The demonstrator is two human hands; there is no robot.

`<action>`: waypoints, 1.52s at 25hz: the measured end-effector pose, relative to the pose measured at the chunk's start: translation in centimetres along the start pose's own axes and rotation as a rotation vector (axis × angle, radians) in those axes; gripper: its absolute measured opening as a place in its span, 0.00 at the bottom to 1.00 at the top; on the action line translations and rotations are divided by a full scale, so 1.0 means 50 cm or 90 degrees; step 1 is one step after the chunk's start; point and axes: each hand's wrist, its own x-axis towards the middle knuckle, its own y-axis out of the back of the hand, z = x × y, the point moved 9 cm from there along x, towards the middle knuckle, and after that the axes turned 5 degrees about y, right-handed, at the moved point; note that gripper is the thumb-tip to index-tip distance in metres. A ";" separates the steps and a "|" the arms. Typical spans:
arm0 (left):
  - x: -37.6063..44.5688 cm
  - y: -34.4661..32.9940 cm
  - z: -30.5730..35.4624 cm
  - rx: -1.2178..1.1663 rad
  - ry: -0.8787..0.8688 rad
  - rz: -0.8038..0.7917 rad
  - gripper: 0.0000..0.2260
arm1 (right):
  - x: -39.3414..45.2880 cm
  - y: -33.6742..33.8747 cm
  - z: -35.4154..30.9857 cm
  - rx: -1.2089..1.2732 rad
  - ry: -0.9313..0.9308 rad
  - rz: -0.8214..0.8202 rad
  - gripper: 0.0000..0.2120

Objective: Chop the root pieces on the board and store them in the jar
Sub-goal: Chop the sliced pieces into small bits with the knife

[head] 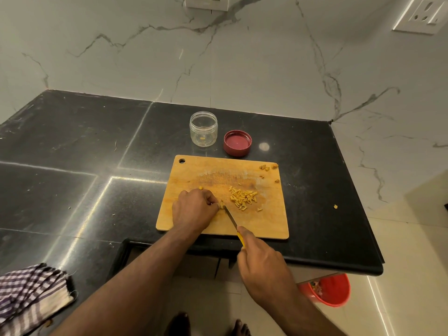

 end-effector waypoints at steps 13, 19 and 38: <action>0.002 -0.005 -0.008 -0.008 0.006 -0.008 0.07 | 0.020 -0.016 0.001 -0.001 0.003 -0.023 0.23; -0.001 0.000 -0.012 -0.007 0.007 -0.009 0.07 | -0.001 0.010 0.002 0.033 -0.003 0.014 0.23; 0.010 -0.005 -0.012 -0.004 0.000 -0.030 0.05 | 0.009 -0.010 -0.008 -0.004 0.010 0.005 0.24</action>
